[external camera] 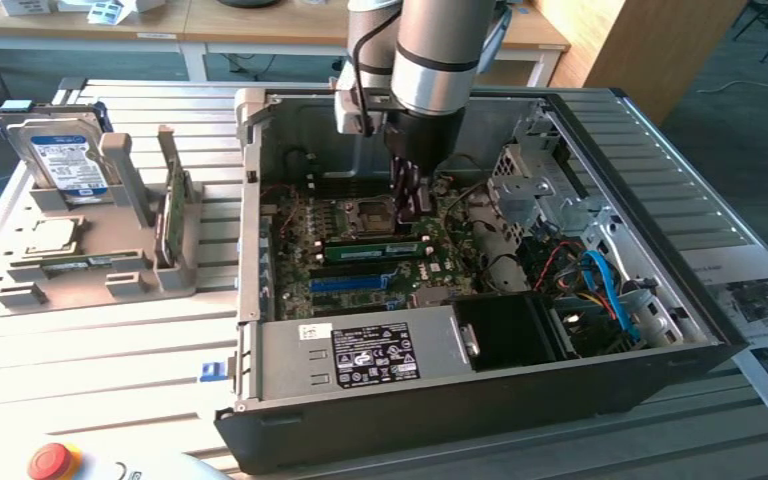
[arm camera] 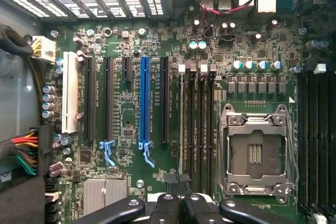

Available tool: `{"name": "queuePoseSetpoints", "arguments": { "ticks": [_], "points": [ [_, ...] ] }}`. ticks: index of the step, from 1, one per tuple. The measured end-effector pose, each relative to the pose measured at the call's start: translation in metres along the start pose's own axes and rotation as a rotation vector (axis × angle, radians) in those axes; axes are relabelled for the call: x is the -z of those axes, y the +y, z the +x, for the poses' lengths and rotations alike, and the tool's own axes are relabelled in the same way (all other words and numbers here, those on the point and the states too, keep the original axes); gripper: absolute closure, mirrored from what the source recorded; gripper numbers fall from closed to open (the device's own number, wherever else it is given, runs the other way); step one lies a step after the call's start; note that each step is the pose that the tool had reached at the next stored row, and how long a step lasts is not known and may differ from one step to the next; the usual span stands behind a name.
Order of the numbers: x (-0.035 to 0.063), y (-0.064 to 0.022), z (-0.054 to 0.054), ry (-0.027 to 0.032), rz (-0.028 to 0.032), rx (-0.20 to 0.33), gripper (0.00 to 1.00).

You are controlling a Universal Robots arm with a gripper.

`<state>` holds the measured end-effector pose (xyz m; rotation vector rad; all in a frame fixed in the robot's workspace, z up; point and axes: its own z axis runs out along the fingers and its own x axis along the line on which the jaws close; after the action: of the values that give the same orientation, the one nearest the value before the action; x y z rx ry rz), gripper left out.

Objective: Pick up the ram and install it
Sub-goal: 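Press down the ram until it locks into place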

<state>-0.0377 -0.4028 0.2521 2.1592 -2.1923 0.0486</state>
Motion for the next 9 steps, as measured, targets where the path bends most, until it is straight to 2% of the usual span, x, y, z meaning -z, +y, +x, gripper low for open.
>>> {"name": "queuePoseSetpoints", "arguments": {
  "ticks": [9],
  "points": [
    [-0.0129,-0.0003,-0.001,0.0001,-0.0001,0.000,0.90]
  ]
}}
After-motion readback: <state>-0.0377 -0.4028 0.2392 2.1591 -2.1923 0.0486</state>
